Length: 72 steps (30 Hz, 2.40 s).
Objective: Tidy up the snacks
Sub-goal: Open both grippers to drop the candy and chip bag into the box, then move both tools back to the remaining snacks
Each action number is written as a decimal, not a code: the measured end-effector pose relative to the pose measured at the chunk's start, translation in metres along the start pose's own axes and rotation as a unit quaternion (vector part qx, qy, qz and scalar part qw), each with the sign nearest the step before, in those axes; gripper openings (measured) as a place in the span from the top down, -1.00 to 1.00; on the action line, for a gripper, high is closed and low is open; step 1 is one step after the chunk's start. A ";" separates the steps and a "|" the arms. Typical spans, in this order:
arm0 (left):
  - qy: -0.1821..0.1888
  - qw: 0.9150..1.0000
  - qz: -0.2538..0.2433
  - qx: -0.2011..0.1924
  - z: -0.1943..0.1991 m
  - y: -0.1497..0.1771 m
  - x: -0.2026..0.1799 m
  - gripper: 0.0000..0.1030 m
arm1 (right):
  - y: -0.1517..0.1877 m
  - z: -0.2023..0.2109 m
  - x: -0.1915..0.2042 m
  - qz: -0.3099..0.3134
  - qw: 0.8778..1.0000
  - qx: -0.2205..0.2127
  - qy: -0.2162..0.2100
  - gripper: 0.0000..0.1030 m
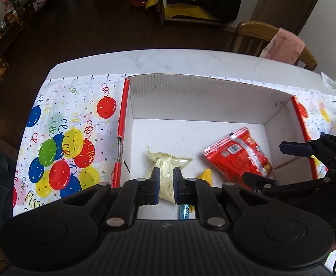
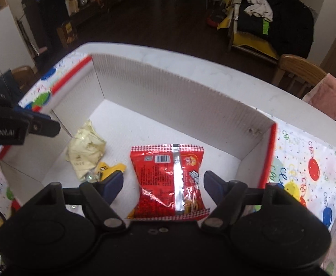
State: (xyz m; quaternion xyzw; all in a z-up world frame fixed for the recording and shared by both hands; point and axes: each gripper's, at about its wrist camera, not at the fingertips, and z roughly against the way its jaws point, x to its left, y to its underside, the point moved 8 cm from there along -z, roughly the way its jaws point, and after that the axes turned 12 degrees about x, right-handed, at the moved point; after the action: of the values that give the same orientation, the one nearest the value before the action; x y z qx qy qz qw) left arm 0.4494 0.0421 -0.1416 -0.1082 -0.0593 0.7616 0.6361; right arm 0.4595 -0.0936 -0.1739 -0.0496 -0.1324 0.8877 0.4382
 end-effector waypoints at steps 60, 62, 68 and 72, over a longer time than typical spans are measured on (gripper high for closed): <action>0.061 0.990 -0.070 -0.105 0.103 0.248 0.044 -0.39 | 0.201 0.126 0.134 -0.096 0.984 -0.117 -0.091 -1.00; 0.058 0.990 -0.076 -0.103 0.100 0.255 0.045 -0.44 | 0.207 0.124 0.136 -0.100 0.984 -0.116 -0.095 -1.00; 0.062 0.988 -0.104 -0.100 0.091 0.280 0.047 -0.63 | 0.222 0.116 0.144 -0.111 0.981 -0.110 -0.111 -1.00; 0.063 0.983 -0.151 -0.080 0.078 0.301 0.045 -0.65 | 0.233 0.109 0.152 -0.116 0.980 -0.093 -0.129 -1.00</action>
State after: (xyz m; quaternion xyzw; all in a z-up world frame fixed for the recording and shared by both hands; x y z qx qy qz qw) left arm 0.1350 0.0350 -0.1384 -0.1963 -0.0954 0.6411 0.7358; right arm 0.1663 -0.1301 -0.1302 0.0407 -0.2746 0.8137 0.5108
